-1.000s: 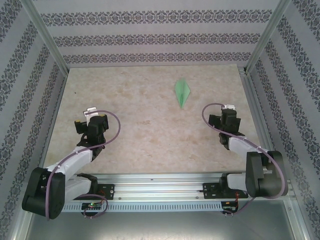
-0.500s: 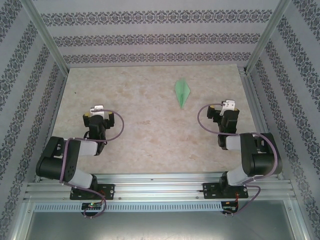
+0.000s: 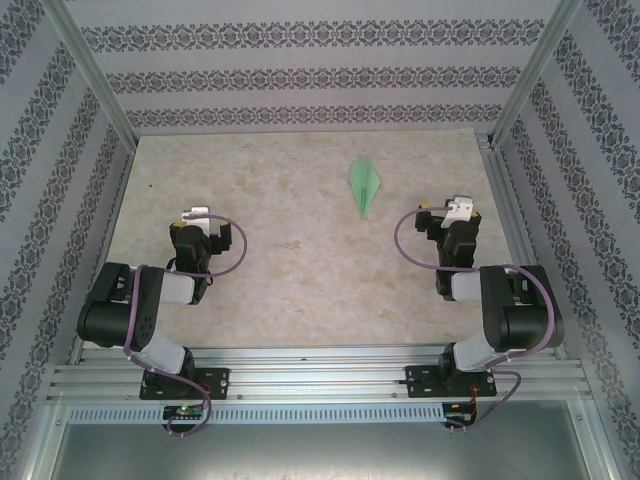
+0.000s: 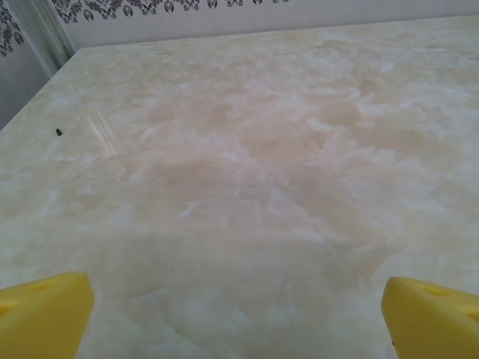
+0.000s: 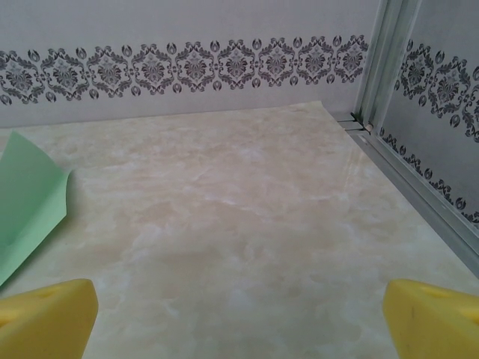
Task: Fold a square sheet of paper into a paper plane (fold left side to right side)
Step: Reset both arms
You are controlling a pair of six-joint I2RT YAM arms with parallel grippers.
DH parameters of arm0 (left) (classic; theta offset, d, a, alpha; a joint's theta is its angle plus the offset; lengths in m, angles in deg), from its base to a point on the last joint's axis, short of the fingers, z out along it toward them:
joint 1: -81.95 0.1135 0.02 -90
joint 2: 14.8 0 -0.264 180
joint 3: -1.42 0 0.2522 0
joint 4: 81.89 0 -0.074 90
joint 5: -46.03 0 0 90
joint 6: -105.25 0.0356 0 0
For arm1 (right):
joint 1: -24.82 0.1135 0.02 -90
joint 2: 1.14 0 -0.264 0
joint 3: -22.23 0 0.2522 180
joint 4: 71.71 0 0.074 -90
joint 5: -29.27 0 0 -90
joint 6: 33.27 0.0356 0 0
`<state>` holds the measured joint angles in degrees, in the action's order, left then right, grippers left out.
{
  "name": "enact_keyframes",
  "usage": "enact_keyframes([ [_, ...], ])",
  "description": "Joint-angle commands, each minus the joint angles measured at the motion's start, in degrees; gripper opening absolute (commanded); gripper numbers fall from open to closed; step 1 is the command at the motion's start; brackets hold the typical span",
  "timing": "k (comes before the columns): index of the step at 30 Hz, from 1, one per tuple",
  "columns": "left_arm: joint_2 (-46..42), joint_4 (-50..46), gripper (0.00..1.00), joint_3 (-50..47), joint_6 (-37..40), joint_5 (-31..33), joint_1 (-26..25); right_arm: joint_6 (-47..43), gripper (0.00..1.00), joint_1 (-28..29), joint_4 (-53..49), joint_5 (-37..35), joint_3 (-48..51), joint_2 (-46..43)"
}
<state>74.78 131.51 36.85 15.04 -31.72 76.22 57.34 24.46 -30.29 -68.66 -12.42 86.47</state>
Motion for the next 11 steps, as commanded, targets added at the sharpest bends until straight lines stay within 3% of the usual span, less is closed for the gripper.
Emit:
enact_keyframes([
  [1,-0.2,1.9,1.0,1.3,0.8,-2.4,0.5,-0.7,0.98,0.6,2.5,1.1,0.7,0.3],
  [11,-0.2,1.9,1.0,1.3,0.8,-2.4,0.5,-0.6,0.98,0.6,1.9,1.3,0.4,0.3],
])
